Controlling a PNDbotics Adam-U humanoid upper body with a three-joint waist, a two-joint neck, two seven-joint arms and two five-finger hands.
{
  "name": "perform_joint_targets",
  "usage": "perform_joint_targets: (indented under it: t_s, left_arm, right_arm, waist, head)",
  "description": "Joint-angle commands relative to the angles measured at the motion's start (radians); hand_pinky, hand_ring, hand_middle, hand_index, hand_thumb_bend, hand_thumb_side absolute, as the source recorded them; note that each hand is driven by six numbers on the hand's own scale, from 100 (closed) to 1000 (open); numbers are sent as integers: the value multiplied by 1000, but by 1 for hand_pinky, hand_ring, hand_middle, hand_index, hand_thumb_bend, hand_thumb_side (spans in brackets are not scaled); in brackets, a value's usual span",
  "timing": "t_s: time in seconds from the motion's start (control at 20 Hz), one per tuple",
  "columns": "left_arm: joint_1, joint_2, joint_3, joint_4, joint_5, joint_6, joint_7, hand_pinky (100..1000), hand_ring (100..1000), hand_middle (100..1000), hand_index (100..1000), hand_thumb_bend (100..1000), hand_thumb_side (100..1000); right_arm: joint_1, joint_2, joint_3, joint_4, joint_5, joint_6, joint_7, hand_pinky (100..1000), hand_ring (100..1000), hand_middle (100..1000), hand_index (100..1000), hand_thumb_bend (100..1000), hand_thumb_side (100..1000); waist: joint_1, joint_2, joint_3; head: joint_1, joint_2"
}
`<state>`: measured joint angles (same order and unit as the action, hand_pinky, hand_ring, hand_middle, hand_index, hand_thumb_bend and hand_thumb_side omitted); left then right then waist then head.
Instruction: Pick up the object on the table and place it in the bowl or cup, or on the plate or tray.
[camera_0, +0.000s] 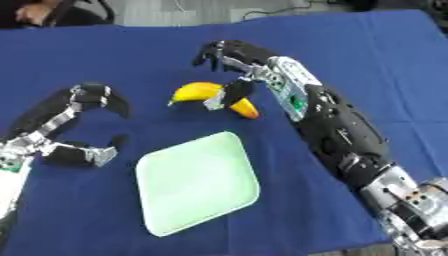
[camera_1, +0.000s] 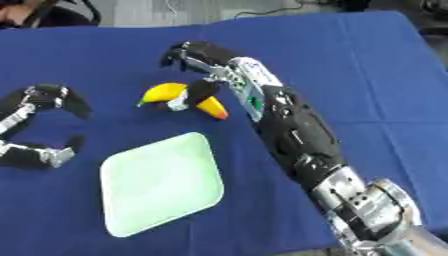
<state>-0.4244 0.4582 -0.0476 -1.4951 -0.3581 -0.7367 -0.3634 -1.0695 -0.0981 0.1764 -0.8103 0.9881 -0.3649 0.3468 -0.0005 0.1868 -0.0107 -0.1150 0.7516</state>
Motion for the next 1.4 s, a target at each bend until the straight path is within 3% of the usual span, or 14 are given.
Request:
perform_joint_targets:
  t_s: [0.05,0.6,1.1,1.4]
  left_arm:
    - [-8,12,10,-21,-1,-138,-135,566,608,609,674,100,265]
    - [-9,10,10,-22,-1,-138,-137,566,608,608,674,100,265]
    - [-16,1,4,-28,7,-139,-145,566,608,608,674,100,266]
    - [-17,1,6,-34,12,-135,-147,565,607,607,673,100,266]
  right_arm:
    - [-21,-17,-12,-12,29,5,17,548,656,748,827,754,654]
    - [-28,-2,-18,-13,69,26,39,554,654,739,817,754,632]
    - [-19,100,-81,65,331,96,-28,573,663,727,805,692,632]
    - [-12,104,-99,96,381,95,-59,574,663,725,804,685,630]
  waist:
    - [6,-23,-1]
    - [5,-21,-2]
    - [11,-15,7]
    - [11,-12,8]
  head:
    - [-3,-4]
    - [-4,-4]
    - [-14,-9]
    - [-14,-9]
